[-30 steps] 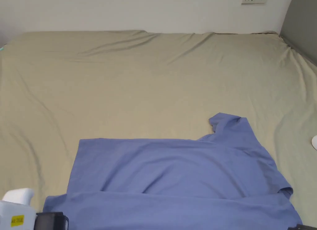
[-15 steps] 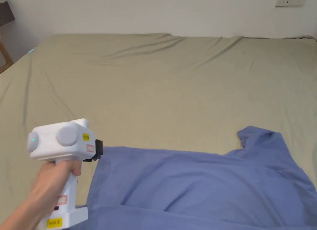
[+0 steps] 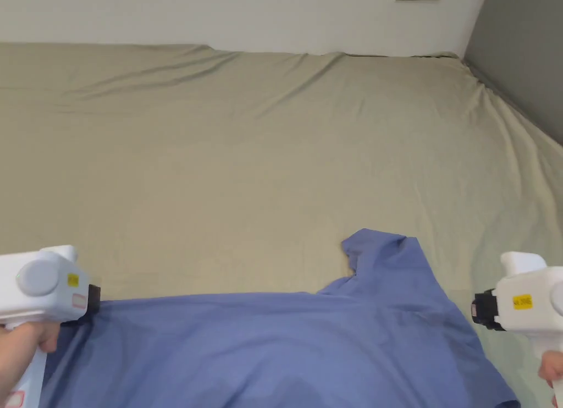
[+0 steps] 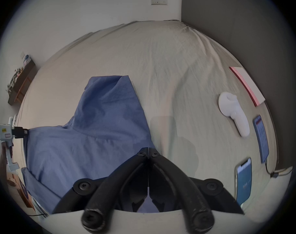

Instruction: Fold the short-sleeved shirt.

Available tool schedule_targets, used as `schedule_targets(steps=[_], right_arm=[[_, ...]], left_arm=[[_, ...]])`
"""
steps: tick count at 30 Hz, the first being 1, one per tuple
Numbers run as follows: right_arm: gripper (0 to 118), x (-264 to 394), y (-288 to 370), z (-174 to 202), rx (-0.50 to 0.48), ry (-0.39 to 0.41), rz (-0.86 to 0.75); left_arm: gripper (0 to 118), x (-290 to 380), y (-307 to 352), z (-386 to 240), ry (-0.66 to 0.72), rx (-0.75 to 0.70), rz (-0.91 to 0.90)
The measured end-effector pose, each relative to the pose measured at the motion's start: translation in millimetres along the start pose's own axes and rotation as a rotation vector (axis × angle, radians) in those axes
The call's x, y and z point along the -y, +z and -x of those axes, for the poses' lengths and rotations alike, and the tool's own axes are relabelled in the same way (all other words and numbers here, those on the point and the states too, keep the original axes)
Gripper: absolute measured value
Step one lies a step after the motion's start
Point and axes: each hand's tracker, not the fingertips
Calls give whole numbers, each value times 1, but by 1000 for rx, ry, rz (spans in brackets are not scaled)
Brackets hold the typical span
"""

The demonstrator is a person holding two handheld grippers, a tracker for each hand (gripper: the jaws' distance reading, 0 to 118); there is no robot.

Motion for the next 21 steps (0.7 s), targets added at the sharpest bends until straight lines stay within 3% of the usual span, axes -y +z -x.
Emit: schedule_targets(steps=[1, 2, 3, 4, 5, 9, 10, 11, 12, 13, 15, 18, 21], right_arm=[[0, -7, -6, 2, 1, 13, 5], [8, -12, -11, 2, -18, 27, 4], [41, -17, -17, 3, -35, 34, 14], [85, -23, -28, 4, -54, 30, 62], [117, -28, -39, 4, -68, 20, 104], [116, -37, -62, 15, -26, 42, 156], [110, -36, -68, 18, -11, 64, 192], [65, -33, -68, 21, -18, 85, 194], [9, -35, -80, 18, 0, 114, 173], [0, -32, -76, 18, 43, 144, 131], [0, -29, -63, 15, -51, 72, 124], [0, -22, -38, 13, -50, 100, 66], [0, -20, -7, 6, -85, 74, 23]], left_arm=[[0, 0, 2, 1, -3, -1, 10], [0, -1, 2, 2, 0, 1, 15], [0, 1, -2, 4, 3, 5, 24], [0, 0, -3, 7, 11, 12, 34], [0, -1, -3, 10, 26, 13, 35], [0, -21, -19, 29, 59, 20, 36], [0, -25, -22, 32, 53, 12, 38], [0, -8, -4, 12, 55, 12, 42], [0, -7, -4, 11, 56, 14, 45], [0, -6, -3, 11, 59, 16, 48], [0, -17, -10, 26, 61, 20, 49], [0, -18, 3, 36, 64, 32, 14], [0, -4, 37, 35, 67, 52, -16]])
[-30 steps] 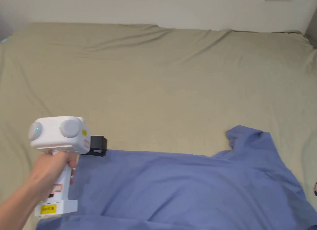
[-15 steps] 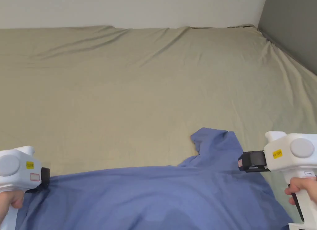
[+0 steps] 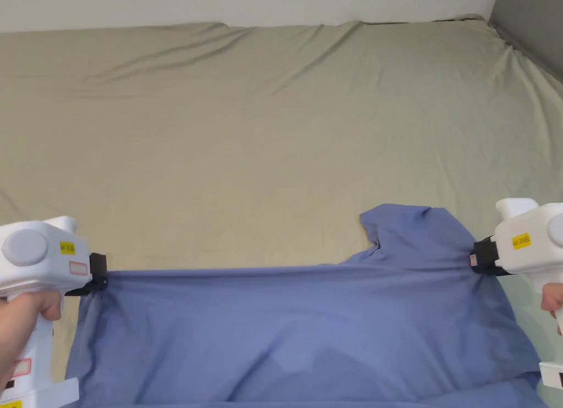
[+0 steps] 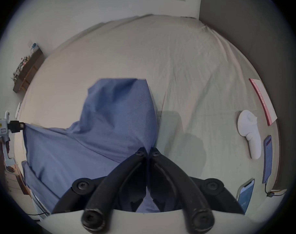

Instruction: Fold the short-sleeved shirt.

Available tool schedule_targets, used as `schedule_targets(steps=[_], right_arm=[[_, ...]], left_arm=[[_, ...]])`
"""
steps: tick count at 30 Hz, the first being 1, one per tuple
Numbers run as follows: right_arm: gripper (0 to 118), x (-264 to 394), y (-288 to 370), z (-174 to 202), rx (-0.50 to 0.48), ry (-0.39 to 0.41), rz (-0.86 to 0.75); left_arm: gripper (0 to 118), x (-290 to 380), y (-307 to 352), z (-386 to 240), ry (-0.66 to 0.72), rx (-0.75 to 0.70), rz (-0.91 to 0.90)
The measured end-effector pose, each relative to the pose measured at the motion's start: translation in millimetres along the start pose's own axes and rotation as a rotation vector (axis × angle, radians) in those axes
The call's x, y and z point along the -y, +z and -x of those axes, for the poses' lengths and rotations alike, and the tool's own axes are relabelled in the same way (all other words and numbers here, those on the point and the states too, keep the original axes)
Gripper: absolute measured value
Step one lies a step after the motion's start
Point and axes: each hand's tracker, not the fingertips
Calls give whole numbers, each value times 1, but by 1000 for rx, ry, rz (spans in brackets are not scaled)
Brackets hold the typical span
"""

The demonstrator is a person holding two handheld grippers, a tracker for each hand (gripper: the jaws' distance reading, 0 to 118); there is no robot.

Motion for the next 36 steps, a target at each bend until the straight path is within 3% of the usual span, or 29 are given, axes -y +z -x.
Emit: schedule_targets(steps=[7, 17, 26, 36], right_arm=[[0, 41, 91, 2, -50, 14, -119], [0, 169, 168, -12, -111, -6, -188], [0, 268, 147, -39, -127, -117, -63], [1, 273, 119, -38, -69, -131, 7]], left_arm=[[0, 48, 87, 13, 1, 48, -78], [0, 159, 169, 54, -23, 98, -137], [0, 254, 159, 87, -18, 96, -44], [0, 274, 149, 90, 15, 80, 42]])
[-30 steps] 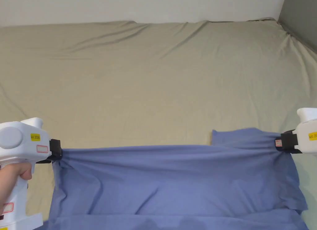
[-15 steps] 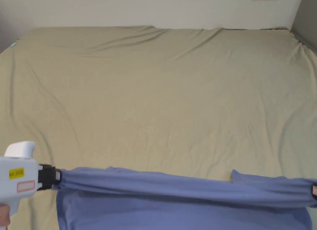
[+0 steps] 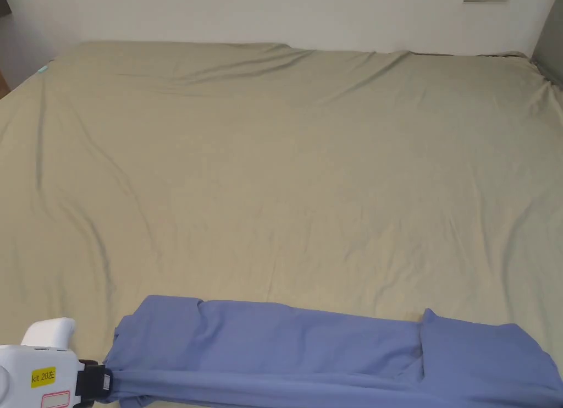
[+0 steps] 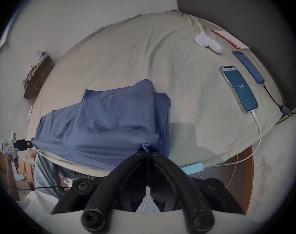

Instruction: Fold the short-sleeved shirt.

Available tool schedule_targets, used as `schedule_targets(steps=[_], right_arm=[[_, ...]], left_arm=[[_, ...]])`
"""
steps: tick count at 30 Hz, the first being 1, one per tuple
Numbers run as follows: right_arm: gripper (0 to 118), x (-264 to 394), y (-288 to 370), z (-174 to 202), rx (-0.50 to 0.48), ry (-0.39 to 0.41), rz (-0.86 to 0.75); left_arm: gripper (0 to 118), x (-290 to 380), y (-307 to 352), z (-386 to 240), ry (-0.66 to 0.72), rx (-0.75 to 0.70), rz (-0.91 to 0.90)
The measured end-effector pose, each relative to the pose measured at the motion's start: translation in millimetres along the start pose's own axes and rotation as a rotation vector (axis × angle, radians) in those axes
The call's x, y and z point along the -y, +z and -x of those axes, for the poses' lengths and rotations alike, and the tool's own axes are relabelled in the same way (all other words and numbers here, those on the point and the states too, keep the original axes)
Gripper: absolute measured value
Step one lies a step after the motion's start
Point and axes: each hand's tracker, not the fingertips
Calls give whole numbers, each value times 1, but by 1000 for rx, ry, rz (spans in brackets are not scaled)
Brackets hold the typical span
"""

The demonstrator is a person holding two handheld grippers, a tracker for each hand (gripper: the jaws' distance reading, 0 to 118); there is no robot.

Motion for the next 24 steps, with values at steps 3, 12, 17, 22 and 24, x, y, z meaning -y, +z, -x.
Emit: schedule_targets(steps=[3, 12, 17, 22, 24], right_arm=[[21, 4, 1, 8, 75, 22, 24], [106, 5, 39, 11, -3, -86, -89], [0, 3, 39, 32, -17, -55, -105], [0, -3, 49, 55, -29, -111, -116], [0, -6, 40, 53, 2, -108, -104]], left_arm=[[7, 0, -4, 4, 23, 18, -5], [106, -23, 10, 63, 194, 130, -67], [0, -26, 2, 29, 227, 165, -87], [0, -57, -30, 65, 312, 275, -78], [0, -62, -40, 64, 259, 324, -60]])
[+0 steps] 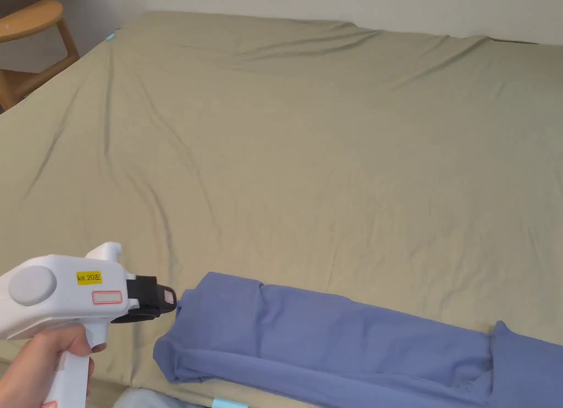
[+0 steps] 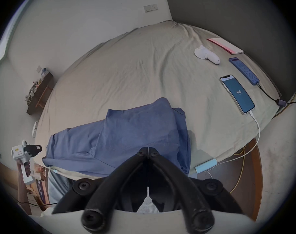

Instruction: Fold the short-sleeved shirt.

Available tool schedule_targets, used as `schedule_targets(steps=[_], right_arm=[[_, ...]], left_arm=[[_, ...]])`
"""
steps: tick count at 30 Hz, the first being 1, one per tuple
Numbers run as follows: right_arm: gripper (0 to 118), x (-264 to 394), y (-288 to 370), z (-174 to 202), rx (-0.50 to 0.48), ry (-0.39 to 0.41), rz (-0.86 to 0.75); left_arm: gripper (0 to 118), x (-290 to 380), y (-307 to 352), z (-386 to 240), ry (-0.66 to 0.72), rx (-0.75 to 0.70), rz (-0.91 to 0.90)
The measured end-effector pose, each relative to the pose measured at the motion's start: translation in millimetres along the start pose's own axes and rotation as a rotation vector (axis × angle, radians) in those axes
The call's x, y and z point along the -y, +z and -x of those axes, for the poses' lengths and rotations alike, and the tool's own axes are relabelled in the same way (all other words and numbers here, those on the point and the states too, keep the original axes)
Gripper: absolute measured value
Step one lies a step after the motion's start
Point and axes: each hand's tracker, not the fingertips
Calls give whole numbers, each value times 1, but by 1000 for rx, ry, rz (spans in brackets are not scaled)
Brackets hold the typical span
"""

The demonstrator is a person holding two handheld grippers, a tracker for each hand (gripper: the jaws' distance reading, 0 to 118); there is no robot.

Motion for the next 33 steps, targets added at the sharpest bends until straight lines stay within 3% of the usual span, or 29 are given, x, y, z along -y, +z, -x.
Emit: schedule_targets(steps=[2, 3, 4, 5, 6, 7, 9, 10, 13, 14, 17, 19, 20, 22, 23, 25, 33], right_arm=[[0, -3, 1, 5, -2, 2, 9], [0, -2, -1, 5, 0, -12, 9], [0, -3, 0, 7, -1, -15, 9], [0, -5, 2, 9, -1, -15, 11], [0, -6, 2, 9, 4, -21, 7], [0, -6, 0, 6, 8, -25, 7], [0, -10, 2, 8, 17, -26, 12], [0, -11, 3, 9, 21, -26, 13], [0, -11, -2, 5, 27, -27, 22], [0, -12, -1, 6, 32, -29, 25], [0, -10, -1, 8, 39, -31, 30], [0, -8, -6, 9, 30, -29, 36], [0, -8, -7, 10, 29, -28, 38], [0, -8, -9, 13, 31, -22, 43], [0, -4, -10, 13, 27, -20, 46], [0, -4, -10, 14, 18, -17, 46], [0, -1, -8, 17, 6, -21, 33]], left_arm=[[2, -7, -10, 2, -28, 62, 46], [32, -8, -15, 3, -18, 61, 56], [85, -8, -18, 4, -22, 60, 59], [118, -7, -23, 4, -35, 62, 61], [118, -7, -28, -1, -59, 89, 124], [116, -17, -23, 0, -61, 128, -15], [109, -16, -27, 2, -40, 115, 156], [109, -29, -48, 33, -40, 140, 173], [108, -35, -66, 48, -59, 184, 238], [107, -10, -62, 19, -33, 235, 253], [106, -3, -59, 9, -15, 334, 258], [87, -15, -73, 33, 83, 470, 312], [67, -10, -80, 32, 57, 446, 317], [39, 0, -81, 17, 8, 326, 336], [16, 5, -82, 14, 23, 351, 329], [10, 13, -77, 12, 85, 345, 327], [8, -23, -50, 30, 80, 261, 215]])
